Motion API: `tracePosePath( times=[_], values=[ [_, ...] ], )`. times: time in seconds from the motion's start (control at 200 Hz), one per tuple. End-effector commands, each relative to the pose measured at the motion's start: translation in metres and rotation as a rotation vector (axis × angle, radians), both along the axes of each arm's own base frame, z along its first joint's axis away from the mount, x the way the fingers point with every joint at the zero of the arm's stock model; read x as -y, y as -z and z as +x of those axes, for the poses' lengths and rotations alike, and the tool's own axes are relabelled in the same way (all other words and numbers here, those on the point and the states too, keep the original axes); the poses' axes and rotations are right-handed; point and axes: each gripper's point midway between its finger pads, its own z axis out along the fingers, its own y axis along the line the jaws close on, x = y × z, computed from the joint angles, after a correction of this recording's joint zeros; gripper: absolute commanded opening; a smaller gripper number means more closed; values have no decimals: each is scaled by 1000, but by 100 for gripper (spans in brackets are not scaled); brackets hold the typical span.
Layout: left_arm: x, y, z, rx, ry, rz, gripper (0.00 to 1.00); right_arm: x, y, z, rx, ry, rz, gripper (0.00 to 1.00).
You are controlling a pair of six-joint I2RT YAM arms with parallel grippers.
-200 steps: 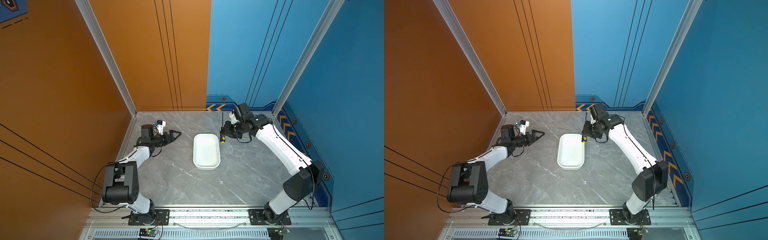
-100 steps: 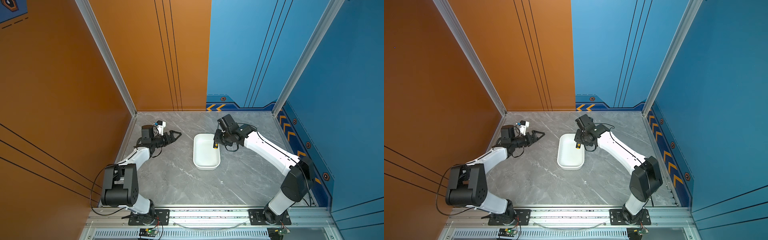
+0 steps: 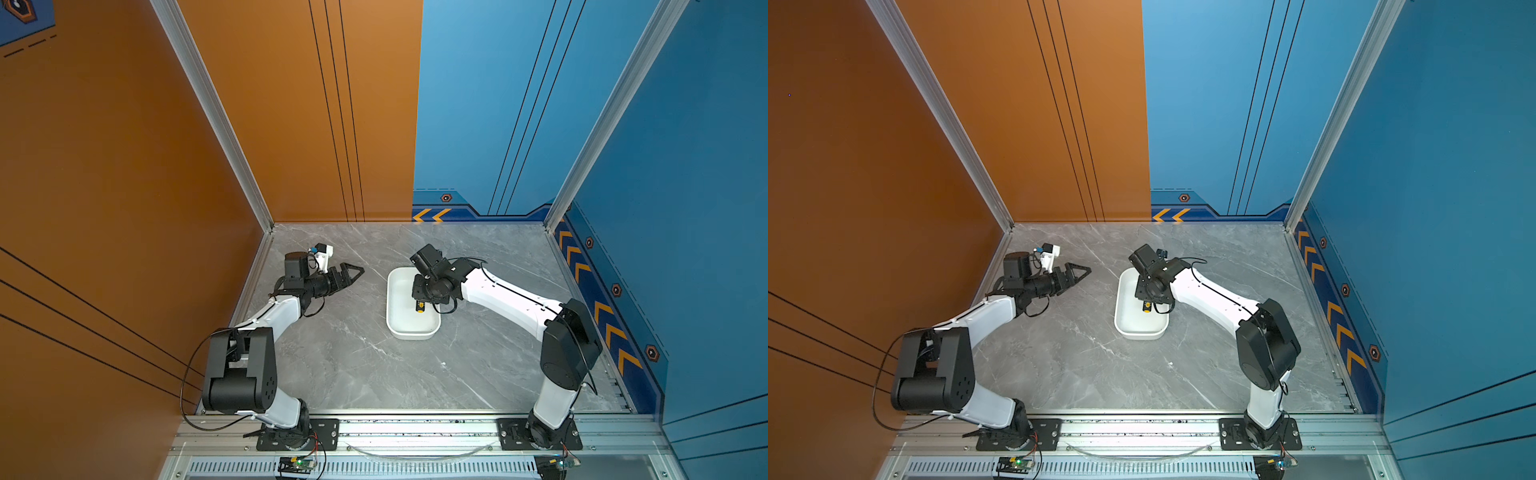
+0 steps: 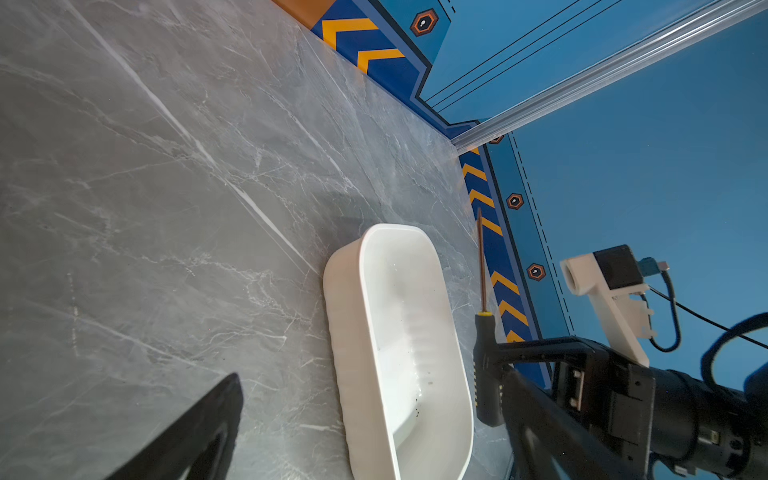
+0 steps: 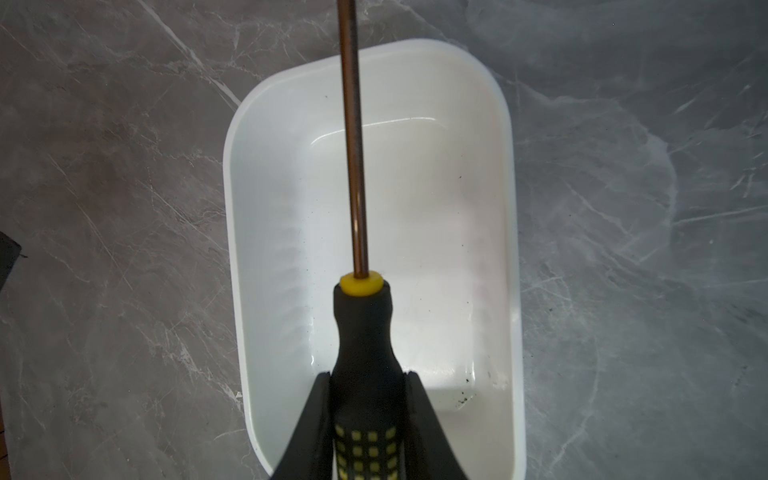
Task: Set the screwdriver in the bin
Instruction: 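Carry the screwdriver with the right gripper over the white bin, then lower the screwdriver into the white bin with the right gripper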
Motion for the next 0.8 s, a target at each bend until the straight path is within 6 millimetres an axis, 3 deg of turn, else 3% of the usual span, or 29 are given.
tracePosePath(
  times=[0.0,0.796],
  values=[
    [2,7,-7,1,12,27,98,-4,3,3,20,20,-11,0],
    [8,19,-17,-25,33,37,98,-12,54,-1,-70,0,-83,0]
  ],
)
